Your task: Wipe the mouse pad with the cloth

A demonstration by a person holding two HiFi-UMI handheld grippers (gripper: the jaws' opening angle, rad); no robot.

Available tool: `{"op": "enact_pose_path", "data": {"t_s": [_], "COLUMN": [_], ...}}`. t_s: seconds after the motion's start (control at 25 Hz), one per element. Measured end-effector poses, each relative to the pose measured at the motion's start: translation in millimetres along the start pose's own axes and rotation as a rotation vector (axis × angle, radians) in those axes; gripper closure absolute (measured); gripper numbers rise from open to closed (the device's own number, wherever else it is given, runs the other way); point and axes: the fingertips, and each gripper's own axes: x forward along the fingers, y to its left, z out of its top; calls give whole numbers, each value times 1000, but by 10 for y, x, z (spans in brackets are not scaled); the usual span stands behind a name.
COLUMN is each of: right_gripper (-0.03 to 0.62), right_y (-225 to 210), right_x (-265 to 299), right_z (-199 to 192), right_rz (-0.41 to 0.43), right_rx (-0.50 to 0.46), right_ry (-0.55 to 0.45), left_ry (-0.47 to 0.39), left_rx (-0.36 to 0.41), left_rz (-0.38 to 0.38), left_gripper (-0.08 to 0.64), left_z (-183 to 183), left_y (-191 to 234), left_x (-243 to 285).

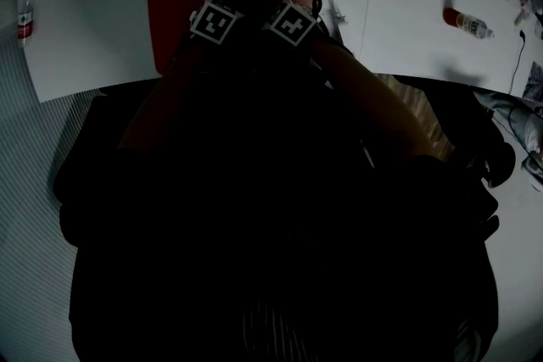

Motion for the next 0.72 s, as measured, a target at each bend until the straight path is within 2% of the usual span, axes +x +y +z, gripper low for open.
{"op": "enact_pose_path", "data": {"t_s": [0.08,0.16,0.24,0.36,0.44,0.52,0.6,0.72], "right_gripper": [528,526,525,525,525,525,525,528], "right_y": [5,37,79,72,133,290,475,849], "right_x": [-67,-230,-502,-1095,-1553,-1995,-2345,-2711], "right_z": [-8,-11,-15,145,265,365,465,694], "right_rz": [50,48,35,39,43,35,13,-1], "right_rx": [138,163,181,310,385,411,384,276], "right_ry": [-11,-31,-78,-309,-482,-622,-722,-820], "left_ry": [20,2,-63,-185,-268,-361,-468,-650], "left_rx": [-96,-177,-202,-219,-210,-180,-149,-79], "left_rz": [-65,-170,-228,-298,-337,-365,-391,-386], "left_gripper": [551,551,551,551,551,551,551,551], "left_z": [-90,-109,-49,119,243,381,535,768], "left_y": [-23,-113,-133,-206,-331,-499,-652,-781], "left_x": [3,-47,-176,-594,-989,-1415,-1837,-2411]}}
